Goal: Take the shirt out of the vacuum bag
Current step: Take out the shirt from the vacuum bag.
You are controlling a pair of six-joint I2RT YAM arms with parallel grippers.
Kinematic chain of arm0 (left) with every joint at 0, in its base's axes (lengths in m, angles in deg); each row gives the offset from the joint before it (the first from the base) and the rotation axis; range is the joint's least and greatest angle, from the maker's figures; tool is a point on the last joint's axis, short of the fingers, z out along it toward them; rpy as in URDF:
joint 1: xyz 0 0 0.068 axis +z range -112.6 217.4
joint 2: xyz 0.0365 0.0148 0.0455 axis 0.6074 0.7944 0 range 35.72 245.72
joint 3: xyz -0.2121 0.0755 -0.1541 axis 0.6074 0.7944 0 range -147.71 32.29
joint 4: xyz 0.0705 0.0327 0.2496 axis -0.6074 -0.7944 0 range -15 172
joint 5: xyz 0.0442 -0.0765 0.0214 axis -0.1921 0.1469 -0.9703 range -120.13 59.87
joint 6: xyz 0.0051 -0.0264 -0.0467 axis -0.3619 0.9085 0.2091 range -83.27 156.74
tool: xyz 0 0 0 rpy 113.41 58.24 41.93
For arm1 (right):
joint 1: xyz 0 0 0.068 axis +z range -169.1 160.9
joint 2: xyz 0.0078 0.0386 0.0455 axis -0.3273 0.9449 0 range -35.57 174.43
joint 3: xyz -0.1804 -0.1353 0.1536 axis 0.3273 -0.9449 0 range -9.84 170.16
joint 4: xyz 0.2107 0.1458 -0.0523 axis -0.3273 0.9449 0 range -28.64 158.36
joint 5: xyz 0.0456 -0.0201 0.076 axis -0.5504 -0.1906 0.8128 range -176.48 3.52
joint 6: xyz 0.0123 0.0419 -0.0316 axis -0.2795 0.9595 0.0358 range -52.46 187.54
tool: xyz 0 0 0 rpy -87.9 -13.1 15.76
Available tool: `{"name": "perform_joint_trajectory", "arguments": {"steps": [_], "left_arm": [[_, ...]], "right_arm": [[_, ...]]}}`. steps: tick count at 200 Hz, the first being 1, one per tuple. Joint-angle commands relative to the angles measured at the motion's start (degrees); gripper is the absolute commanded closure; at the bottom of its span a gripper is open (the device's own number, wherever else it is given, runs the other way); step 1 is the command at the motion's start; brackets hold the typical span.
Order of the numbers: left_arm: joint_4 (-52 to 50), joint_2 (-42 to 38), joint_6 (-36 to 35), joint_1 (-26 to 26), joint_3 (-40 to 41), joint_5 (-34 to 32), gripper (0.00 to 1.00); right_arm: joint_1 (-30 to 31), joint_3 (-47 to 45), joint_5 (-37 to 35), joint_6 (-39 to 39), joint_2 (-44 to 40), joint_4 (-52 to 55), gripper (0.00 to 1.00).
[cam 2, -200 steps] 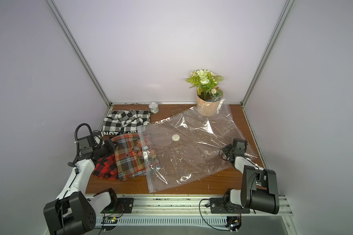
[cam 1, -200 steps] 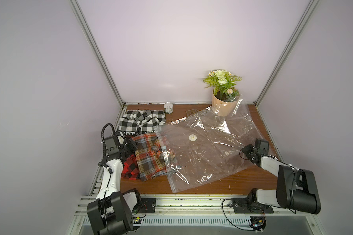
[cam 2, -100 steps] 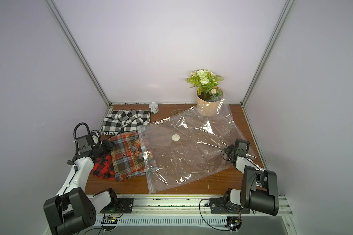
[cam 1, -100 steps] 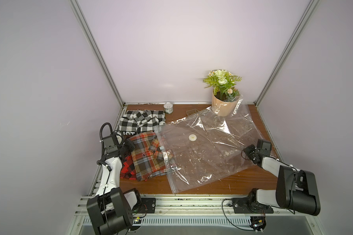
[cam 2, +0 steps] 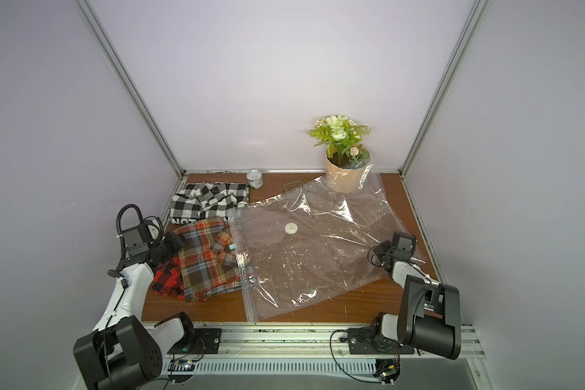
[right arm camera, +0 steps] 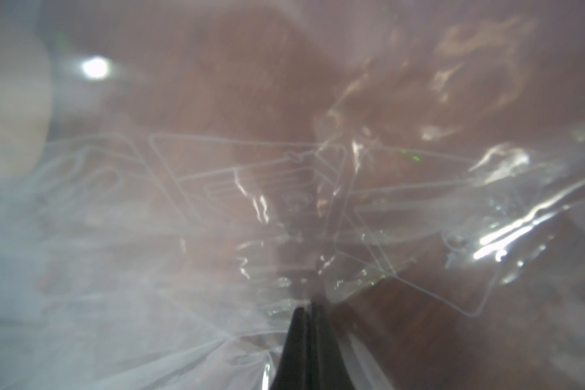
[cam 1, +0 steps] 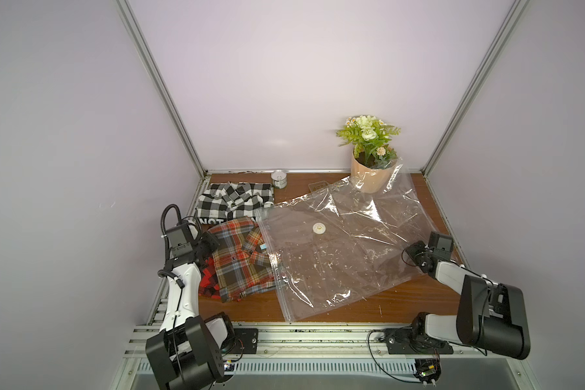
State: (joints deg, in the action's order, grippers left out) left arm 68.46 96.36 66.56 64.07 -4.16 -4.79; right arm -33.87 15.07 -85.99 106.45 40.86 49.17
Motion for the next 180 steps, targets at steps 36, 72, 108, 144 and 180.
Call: {"name": "perform_joint_trajectory", "arguments": {"steps": [36,72,108,144,180], "left_arm": [[2.78,-6.20,1.65,0.45,-0.60,6.01,0.42],[2.90,-9.14,3.19,-4.72,-2.13,6.59,0.38],[-1.44,-11.65,2.19,-10.63,-3.97,3.94,0.33],[-4.39,-15.97,1.73,-13.45,-4.06,5.01,0.26],[-4.56,-16.20,2.23,-22.95,-4.05,2.34,0.26]], "right_arm": [[-0.41,0.73,2.01,-1.49,-1.68,3.91,1.00],[-0.41,1.30,3.66,-2.30,-3.36,5.06,1.00],[-0.44,2.38,6.24,-4.25,-6.41,7.99,0.96],[-0.44,2.26,11.97,-6.08,-10.98,8.90,0.84],[-0.40,3.67,17.37,-8.71,-15.48,13.39,0.53]]}}
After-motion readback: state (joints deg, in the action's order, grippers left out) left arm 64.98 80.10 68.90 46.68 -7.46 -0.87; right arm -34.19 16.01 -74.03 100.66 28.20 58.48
